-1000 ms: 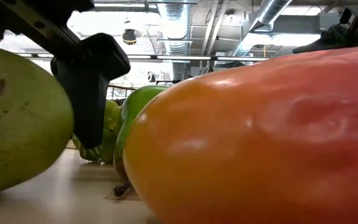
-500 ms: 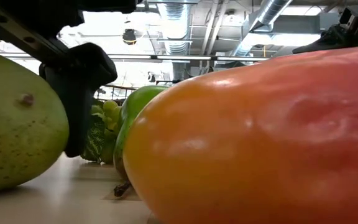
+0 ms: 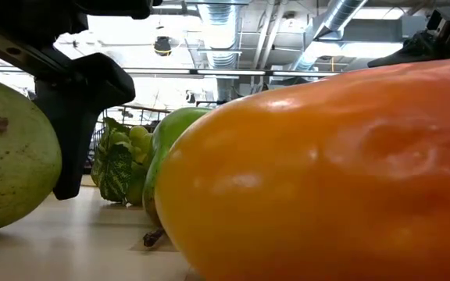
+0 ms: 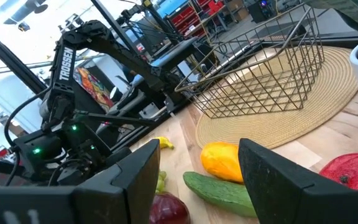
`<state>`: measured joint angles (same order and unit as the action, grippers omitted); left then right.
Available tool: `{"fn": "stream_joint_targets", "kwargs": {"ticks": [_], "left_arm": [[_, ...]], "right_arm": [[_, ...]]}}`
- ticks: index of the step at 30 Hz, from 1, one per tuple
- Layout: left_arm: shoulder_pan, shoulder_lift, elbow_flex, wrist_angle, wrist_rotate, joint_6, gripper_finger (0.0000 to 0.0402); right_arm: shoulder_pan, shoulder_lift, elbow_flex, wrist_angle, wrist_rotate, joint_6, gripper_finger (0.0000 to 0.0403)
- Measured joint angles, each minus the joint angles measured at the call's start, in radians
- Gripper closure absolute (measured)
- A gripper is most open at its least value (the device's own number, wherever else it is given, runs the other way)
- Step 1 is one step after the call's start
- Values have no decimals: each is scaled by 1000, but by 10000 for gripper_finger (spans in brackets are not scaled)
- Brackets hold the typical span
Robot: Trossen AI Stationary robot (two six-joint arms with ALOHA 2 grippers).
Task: Build produce basket
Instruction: Put the left pear into the wire basket
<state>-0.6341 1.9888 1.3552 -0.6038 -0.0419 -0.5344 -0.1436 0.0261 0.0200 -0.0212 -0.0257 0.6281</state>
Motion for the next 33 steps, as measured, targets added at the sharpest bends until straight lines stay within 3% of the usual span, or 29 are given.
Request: {"fn": "stream_joint_targets", "kwargs": {"ticks": [9,15,22,27,33], "left_arm": [[22,-56,25,-71,4,-84,59],[71,-197,25,-87,-62,-145,60],[185,-400,27,-153,-314,-200,59],[326,-496,27,-178,-499,-194,58],[552,-517,26,-188,-543,-178,58]], "right_arm": [[0,0,0,1,0,0,162],[0,0,0,0,0,0,162],[0,0,0,0,0,0,162],[-3,0,0,0,0,0,162],[-3,0,0,1,2,20,162]]}}
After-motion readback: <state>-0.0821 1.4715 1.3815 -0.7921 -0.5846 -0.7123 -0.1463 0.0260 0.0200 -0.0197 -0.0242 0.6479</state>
